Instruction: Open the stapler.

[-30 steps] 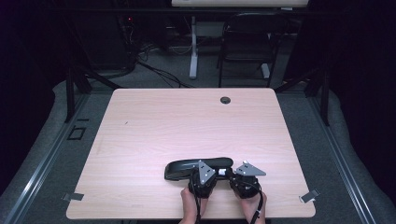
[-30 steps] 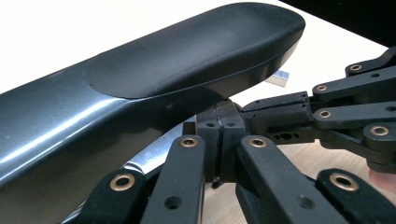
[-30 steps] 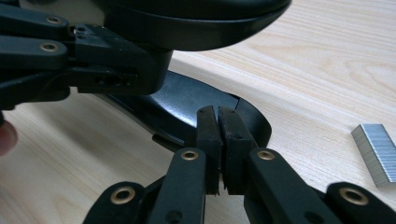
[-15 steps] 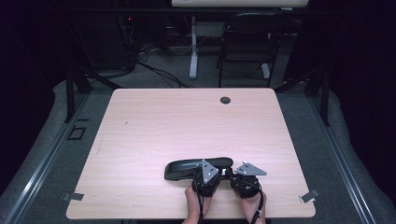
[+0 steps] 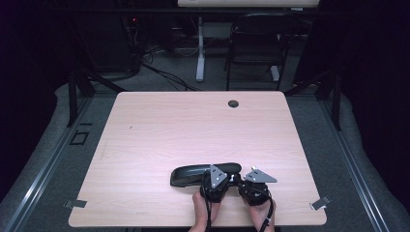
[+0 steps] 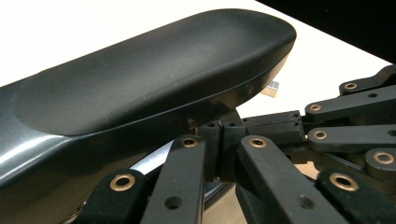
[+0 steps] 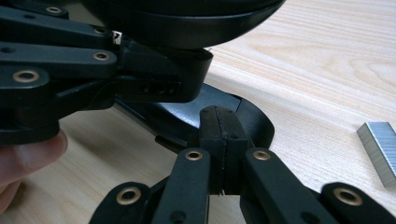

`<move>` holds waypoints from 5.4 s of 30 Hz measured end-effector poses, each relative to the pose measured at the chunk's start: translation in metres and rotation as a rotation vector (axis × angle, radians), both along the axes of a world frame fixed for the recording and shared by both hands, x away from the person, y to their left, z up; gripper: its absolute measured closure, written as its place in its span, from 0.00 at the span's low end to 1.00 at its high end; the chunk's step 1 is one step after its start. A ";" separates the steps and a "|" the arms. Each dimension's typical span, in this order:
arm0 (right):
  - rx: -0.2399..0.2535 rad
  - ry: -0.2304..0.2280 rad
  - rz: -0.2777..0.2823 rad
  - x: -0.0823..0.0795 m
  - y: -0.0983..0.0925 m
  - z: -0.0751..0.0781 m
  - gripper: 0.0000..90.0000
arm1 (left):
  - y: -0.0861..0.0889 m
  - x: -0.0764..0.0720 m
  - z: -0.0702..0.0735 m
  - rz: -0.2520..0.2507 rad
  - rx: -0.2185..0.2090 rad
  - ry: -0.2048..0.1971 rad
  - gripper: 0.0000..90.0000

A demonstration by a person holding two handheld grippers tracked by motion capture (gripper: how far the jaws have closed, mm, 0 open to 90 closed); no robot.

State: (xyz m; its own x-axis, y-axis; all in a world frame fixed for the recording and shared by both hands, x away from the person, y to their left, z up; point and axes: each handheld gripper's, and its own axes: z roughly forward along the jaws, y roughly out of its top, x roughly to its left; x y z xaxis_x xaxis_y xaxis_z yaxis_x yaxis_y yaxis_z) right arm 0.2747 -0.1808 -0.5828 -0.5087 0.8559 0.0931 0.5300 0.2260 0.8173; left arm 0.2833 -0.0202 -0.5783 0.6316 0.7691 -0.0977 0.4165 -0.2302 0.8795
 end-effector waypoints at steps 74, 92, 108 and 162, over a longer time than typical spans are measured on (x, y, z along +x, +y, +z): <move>0.017 0.053 0.003 0.004 -0.003 0.003 1.00 | 0.051 -0.007 0.062 0.104 -0.187 -0.191 1.00; 0.020 0.055 0.011 0.004 -0.004 0.003 1.00 | 0.085 -0.007 0.078 0.135 -0.181 -0.229 1.00; 0.034 0.050 0.005 0.004 -0.004 0.002 1.00 | 0.104 -0.008 0.085 0.144 -0.182 -0.225 1.00; 0.069 0.057 0.020 0.005 -0.009 0.000 1.00 | 0.145 -0.017 0.083 0.242 -0.136 -0.253 1.00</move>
State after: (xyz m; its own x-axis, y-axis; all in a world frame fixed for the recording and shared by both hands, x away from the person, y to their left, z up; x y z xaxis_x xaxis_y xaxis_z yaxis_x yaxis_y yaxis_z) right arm 0.2800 -0.1896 -0.5831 -0.5175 0.8365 0.1805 0.5721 0.1813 0.7999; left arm 0.2662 0.1244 -0.4953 0.4499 0.8901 -0.0732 0.2102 -0.0259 0.9773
